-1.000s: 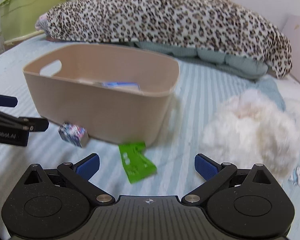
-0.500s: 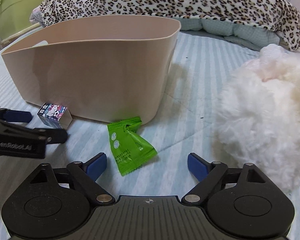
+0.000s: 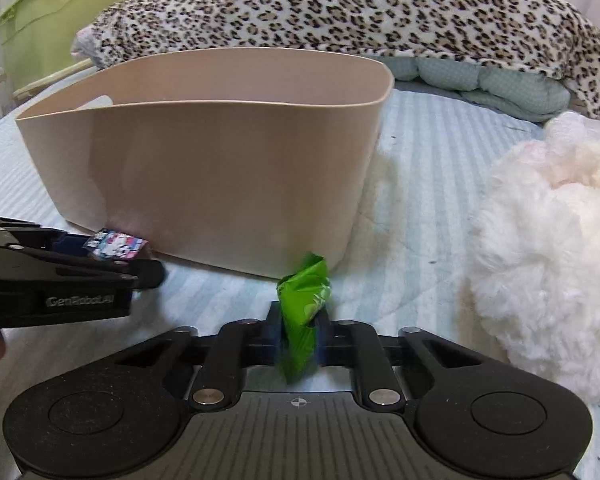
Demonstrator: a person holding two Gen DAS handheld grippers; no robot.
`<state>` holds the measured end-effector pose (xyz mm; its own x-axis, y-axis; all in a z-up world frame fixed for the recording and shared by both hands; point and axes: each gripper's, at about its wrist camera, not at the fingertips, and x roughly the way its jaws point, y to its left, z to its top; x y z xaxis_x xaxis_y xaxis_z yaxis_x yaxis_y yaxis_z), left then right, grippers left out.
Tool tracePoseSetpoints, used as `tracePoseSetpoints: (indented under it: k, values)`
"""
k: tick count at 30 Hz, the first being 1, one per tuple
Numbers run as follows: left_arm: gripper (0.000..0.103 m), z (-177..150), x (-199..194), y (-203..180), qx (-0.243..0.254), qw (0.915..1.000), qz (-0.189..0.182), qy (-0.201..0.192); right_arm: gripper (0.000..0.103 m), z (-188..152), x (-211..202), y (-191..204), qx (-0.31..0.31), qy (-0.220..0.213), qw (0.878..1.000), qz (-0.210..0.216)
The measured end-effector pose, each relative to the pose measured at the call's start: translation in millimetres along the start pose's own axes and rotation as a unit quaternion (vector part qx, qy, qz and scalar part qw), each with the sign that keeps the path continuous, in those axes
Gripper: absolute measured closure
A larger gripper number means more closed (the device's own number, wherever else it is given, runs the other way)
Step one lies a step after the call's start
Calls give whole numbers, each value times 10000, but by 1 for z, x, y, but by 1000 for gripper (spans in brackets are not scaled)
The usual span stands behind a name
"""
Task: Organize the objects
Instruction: 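Grasp the small Hello Kitty box with the left tool while the right tool grasps the green packet, then carry the small box and green packet over the basket and open both tools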
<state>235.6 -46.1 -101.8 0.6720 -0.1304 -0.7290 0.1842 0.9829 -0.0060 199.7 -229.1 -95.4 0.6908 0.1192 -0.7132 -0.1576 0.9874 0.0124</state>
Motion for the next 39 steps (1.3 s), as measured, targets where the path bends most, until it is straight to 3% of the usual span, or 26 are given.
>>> tracePoseSetpoints:
  k: [7, 16, 24, 31, 39]
  values:
    - [51, 0, -22, 3, 111, 9999, -3, -68, 91, -3, -22, 5, 26, -119, 9999, 122]
    - [51, 13, -83, 7, 357, 9967, -23, -733, 91, 22, -82, 9, 157, -755, 9960, 456]
    - [51, 44, -122, 13, 296, 9904, 95, -1347, 91, 58, -117, 14, 204, -1428, 9880, 549]
    - [51, 78, -121, 17, 293, 9859, 369, -1606, 91, 97, -113, 16, 328, -1786, 9824, 435]
    - [51, 112, -78, 33, -15, 9896, 665, -1276, 91, 117, -72, 19, 373, -1642, 9855, 220]
